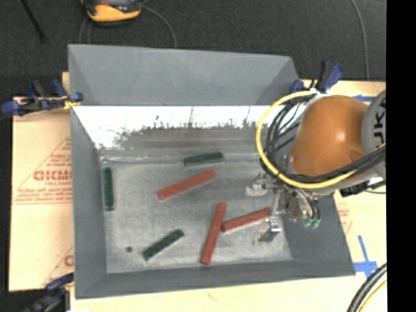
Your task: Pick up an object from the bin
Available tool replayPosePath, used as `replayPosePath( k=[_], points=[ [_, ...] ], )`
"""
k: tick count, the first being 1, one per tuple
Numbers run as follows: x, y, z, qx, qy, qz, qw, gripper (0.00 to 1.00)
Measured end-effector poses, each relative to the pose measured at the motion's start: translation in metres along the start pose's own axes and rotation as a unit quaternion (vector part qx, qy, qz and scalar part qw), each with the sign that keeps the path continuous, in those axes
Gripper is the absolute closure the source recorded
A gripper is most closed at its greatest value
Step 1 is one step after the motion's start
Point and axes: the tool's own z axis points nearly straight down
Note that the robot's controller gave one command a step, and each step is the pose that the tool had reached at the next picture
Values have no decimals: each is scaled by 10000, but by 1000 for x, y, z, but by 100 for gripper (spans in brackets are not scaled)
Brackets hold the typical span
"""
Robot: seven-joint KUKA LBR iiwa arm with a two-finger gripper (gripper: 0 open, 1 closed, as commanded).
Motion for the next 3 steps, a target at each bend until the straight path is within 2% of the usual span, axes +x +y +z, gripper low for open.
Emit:
replayPosePath(
  k=[2,3],
  points=[
    [-39,7,122,-6,-80,262,9996,0],
    [-39,5,121,-20,-46,552,9985,0]
  ],
)
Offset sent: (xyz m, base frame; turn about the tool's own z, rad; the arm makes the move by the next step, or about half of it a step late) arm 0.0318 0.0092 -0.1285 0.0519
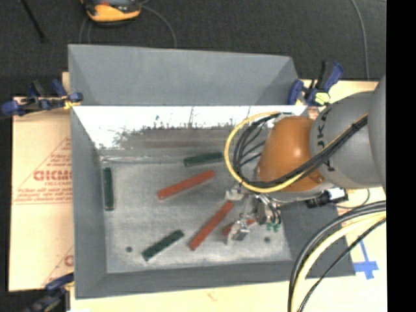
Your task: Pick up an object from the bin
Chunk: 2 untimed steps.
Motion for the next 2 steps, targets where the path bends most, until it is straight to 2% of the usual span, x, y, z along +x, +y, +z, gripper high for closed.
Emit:
replayPosePath(
  k=[1,2],
  points=[
    [-2,1,-1,16,26,-287,9996,0],
    [0,1,-4,2,117,-26,9999,100]
  ],
)
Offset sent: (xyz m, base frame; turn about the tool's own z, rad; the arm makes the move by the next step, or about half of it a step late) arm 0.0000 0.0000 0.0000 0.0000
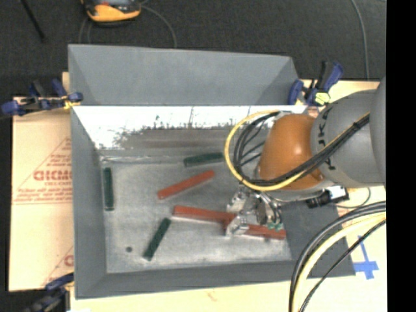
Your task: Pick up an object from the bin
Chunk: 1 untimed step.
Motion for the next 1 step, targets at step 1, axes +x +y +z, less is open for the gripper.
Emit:
replayPosePath(
  k=[1],
  points=[
    [0,0,0,0,-1,-1,10000,100]
  ],
)
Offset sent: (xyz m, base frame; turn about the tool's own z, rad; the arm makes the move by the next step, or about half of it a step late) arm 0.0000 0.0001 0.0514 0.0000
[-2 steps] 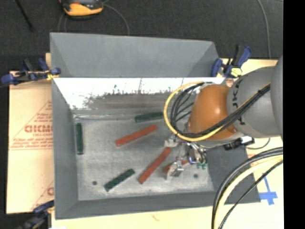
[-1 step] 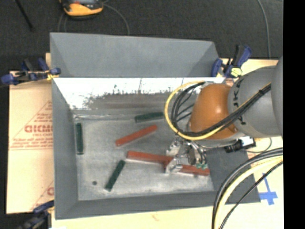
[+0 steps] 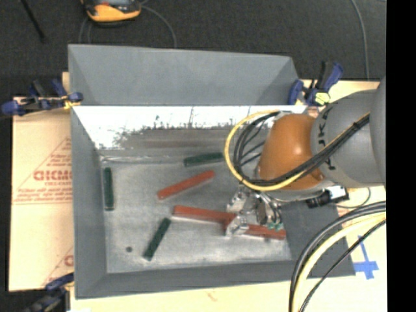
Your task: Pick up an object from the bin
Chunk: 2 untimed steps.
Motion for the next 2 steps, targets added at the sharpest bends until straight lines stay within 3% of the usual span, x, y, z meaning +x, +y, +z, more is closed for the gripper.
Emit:
replayPosePath(
  k=[2],
  points=[
    [1,0,-17,5,-49,-8,10000,100]
  ],
)
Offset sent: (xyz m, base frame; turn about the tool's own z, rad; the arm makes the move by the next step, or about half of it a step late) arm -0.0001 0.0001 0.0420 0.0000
